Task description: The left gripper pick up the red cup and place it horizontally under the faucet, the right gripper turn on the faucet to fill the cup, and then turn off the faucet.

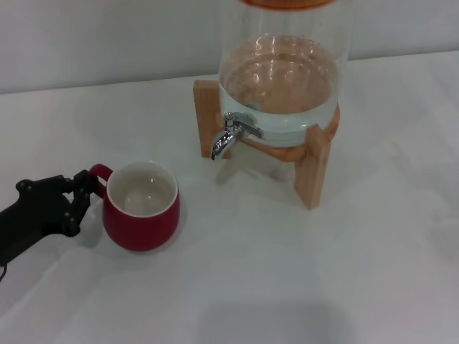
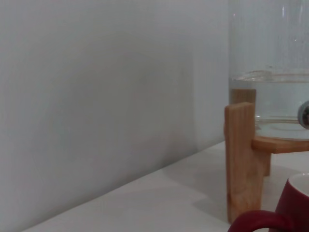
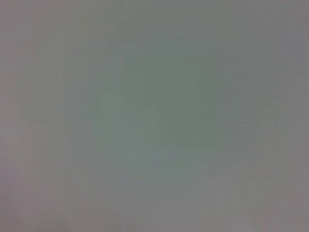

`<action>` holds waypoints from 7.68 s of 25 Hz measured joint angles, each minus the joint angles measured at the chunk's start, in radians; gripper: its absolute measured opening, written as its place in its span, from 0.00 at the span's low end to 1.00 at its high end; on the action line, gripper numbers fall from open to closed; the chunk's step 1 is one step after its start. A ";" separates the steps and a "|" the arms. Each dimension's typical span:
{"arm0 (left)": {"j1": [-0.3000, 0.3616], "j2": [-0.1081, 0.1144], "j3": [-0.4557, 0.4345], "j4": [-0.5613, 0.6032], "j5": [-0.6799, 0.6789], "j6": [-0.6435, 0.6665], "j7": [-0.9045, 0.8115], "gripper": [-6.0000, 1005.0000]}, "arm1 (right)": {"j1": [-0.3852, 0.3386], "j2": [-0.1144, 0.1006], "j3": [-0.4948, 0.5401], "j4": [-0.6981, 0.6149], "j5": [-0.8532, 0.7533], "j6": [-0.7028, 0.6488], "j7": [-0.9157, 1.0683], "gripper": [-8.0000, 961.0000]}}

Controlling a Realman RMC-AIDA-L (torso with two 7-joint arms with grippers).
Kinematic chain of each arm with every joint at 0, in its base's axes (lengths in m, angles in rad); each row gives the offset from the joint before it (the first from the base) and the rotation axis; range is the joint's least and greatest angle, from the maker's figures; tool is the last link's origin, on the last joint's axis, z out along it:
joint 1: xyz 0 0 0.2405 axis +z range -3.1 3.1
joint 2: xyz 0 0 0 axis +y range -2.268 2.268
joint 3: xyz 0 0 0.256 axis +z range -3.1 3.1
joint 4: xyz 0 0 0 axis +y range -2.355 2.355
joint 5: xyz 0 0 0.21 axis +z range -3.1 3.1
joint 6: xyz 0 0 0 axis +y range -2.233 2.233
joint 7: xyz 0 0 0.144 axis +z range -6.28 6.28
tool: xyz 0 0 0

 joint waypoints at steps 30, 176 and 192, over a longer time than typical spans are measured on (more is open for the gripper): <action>-0.159 -0.003 0.006 -0.178 -0.064 0.047 0.066 0.10 | -0.001 0.000 -0.006 -0.007 -0.003 0.012 0.000 0.75; 0.153 0.008 -0.095 0.062 -0.532 -0.379 -0.128 0.71 | -0.046 0.003 -0.239 0.377 -0.165 0.382 0.204 0.76; 0.146 0.009 -0.094 0.064 -0.530 -0.353 -0.155 0.71 | 0.024 0.002 -0.752 0.691 -0.373 0.064 0.408 0.76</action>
